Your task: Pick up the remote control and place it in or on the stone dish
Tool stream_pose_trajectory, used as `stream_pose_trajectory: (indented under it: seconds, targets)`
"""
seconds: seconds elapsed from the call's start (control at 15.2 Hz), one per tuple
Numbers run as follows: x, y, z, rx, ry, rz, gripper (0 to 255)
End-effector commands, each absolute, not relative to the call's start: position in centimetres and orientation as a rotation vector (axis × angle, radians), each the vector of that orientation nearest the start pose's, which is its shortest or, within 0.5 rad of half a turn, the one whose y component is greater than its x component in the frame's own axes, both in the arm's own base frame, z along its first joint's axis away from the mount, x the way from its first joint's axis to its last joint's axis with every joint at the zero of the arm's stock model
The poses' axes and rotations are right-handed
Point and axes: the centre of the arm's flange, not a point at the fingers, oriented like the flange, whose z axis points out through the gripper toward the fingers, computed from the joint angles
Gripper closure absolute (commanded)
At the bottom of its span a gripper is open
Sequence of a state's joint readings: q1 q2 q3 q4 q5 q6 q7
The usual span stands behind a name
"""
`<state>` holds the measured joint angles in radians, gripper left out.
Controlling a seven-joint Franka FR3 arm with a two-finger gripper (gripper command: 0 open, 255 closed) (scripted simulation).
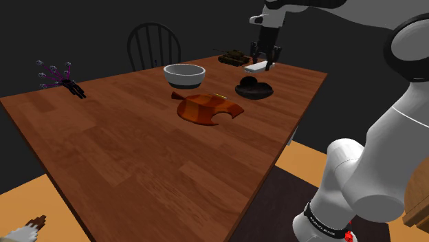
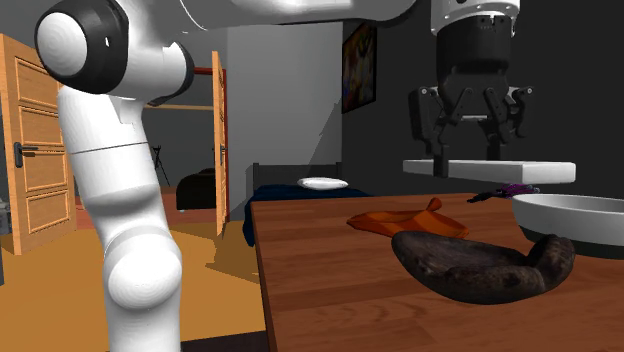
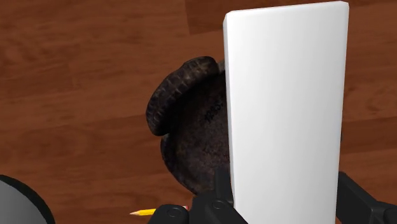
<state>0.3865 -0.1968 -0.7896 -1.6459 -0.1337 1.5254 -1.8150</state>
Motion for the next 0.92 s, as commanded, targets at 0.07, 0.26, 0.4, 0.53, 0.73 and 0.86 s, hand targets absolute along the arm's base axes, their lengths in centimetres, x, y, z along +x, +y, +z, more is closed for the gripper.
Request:
stream_pose_trajectory:
  seconds: [0.07,0.26,0.4,0.53,0.73,0.86]
  targets:
    - [44.4,-24.9,64.0,-2.400,-2.049,-0.022,255]
    - [44.4,-24.9,62.4,-2.400,-2.049,-0.022,255]
    - [44.4,-24.9,61.3,-2.400,-2.049,-0.022,255]
    - [44.4,-24.9,60.6,-2.400,-2.049,-0.022,255]
    - [44.4,-24.9,60.6,-2.400,-2.049,-0.022,255]
    - [44.4,-24.9,60.6,-2.400,-2.049,-0.022,255]
